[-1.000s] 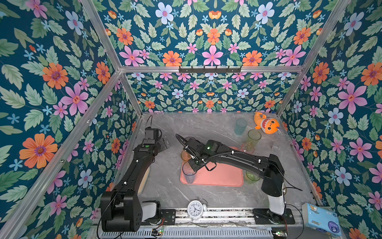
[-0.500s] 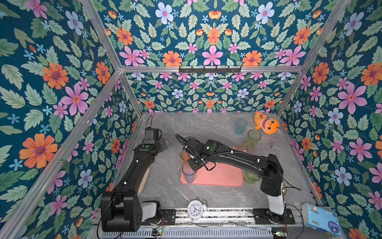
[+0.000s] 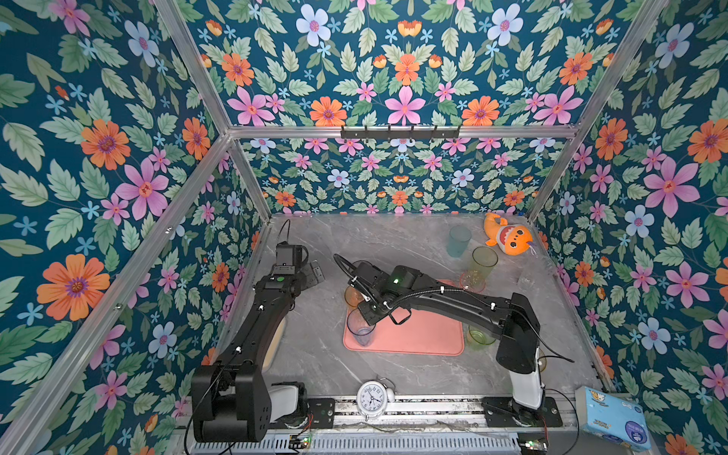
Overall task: Place the glasses into the tray
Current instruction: Place the glass on the tray, then pick up the glass from the top-right of the table.
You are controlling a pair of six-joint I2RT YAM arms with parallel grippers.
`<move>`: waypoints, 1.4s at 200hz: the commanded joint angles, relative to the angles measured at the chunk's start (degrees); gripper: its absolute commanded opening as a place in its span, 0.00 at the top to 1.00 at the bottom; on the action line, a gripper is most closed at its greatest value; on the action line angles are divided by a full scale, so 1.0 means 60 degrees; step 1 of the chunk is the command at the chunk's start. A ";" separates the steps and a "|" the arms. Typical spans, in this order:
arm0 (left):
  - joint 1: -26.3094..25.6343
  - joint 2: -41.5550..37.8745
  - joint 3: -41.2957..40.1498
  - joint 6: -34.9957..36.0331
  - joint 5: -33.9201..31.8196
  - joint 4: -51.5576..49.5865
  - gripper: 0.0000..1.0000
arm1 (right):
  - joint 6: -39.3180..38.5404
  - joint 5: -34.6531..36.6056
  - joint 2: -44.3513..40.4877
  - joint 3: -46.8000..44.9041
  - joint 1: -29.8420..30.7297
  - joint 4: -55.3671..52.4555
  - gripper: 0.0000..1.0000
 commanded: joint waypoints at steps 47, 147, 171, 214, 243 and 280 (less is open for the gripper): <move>0.0013 -0.0059 0.0030 0.0057 0.0036 0.0080 0.03 | 0.0198 0.0008 -0.0227 0.0113 0.0001 -0.0131 0.74; 0.0013 -0.0066 0.0074 0.0071 0.0052 0.0082 0.03 | -0.0121 0.0248 -0.1117 0.0405 0.0008 -0.0545 0.54; 0.0013 -0.0166 0.0118 0.0100 0.0303 0.0143 0.03 | -0.0349 0.0506 -0.1386 0.0569 0.0008 -0.0735 0.54; 0.0013 -0.0607 0.0368 0.0138 0.0747 0.0283 0.03 | -0.0932 0.1407 -0.1872 0.0913 -0.0043 -0.0880 0.49; 0.0013 -0.0801 0.0619 0.0137 0.1122 0.0280 0.03 | -0.1153 0.1897 -0.2071 0.1171 -0.0410 -0.0984 0.45; 0.0013 -0.0996 0.0761 0.0175 0.1505 0.0627 0.03 | -0.1202 0.1763 -0.2446 0.1182 -0.1237 -0.0846 0.42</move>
